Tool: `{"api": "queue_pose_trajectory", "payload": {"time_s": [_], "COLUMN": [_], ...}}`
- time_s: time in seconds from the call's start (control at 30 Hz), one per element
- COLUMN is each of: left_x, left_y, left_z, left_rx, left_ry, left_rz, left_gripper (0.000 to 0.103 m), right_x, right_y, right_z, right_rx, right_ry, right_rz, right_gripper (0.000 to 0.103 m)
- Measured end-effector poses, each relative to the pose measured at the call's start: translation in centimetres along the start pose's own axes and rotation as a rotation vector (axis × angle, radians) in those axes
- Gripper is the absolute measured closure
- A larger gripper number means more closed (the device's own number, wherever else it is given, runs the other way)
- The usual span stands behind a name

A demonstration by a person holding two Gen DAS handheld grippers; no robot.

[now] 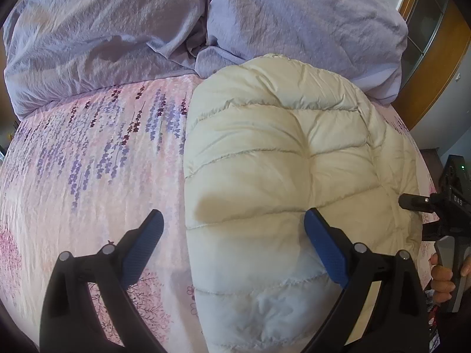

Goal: Fold large clothes

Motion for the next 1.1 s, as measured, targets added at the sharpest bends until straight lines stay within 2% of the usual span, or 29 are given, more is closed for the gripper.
{"api": "queue_pose_trajectory", "payload": {"time_s": [0.17, 0.2, 0.27, 0.37, 0.53, 0.7, 0.77, 0.97, 1.1], "left_x": [-0.4, -0.4, -0.5, -1.0, -1.5, -1.3, -1.1, -1.3, -3.0], "left_y": [0.0, 0.0, 0.2, 0.7, 1.4, 1.2, 1.1, 1.0, 1.3], "left_z": [0.0, 0.0, 0.0, -0.4, -2.1, -3.5, -3.4, -2.0, -0.6], "left_rx": [-0.006, -0.009, -0.015, -0.035, -0.093, -0.116, -0.106, -0.050, -0.018], "left_ry": [-0.003, -0.004, -0.015, -0.059, -0.166, -0.279, -0.303, -0.290, -0.304], "left_rz": [-0.002, -0.003, -0.004, 0.006, 0.049, 0.088, 0.082, 0.042, 0.072], "left_gripper": [0.007, 0.007, 0.007, 0.007, 0.015, 0.029, 0.041, 0.072, 0.083], "right_x": [-1.1, -1.5, -2.1, -2.8, -3.4, -3.4, -3.2, -5.1, -7.4], "right_y": [-0.2, -0.3, -0.2, -0.2, -0.1, 0.0, 0.1, 0.5, 1.2], "right_z": [-0.9, -1.0, -1.1, -0.9, -0.9, -0.6, -0.2, 0.4, 0.5], "right_rx": [-0.004, -0.005, 0.007, 0.035, 0.052, 0.059, 0.067, 0.110, 0.123], "right_ry": [0.026, 0.039, 0.035, 0.024, 0.012, 0.017, 0.017, 0.007, 0.015], "right_rz": [0.029, 0.045, 0.068, 0.098, 0.112, 0.115, 0.121, 0.161, 0.196], "right_gripper": [0.001, 0.013, 0.027, 0.042, 0.048, 0.051, 0.053, 0.062, 0.065]}}
Point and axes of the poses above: each gripper's, at about its wrist camera, not at the fingertips, and z roughly against the way its jaws point, x to its right, y to its top, the point moved 7 cm from there along -z, roughly the way its jaws point, and after that the axes turned 12 degrees about -x, right-handed, at the moved point
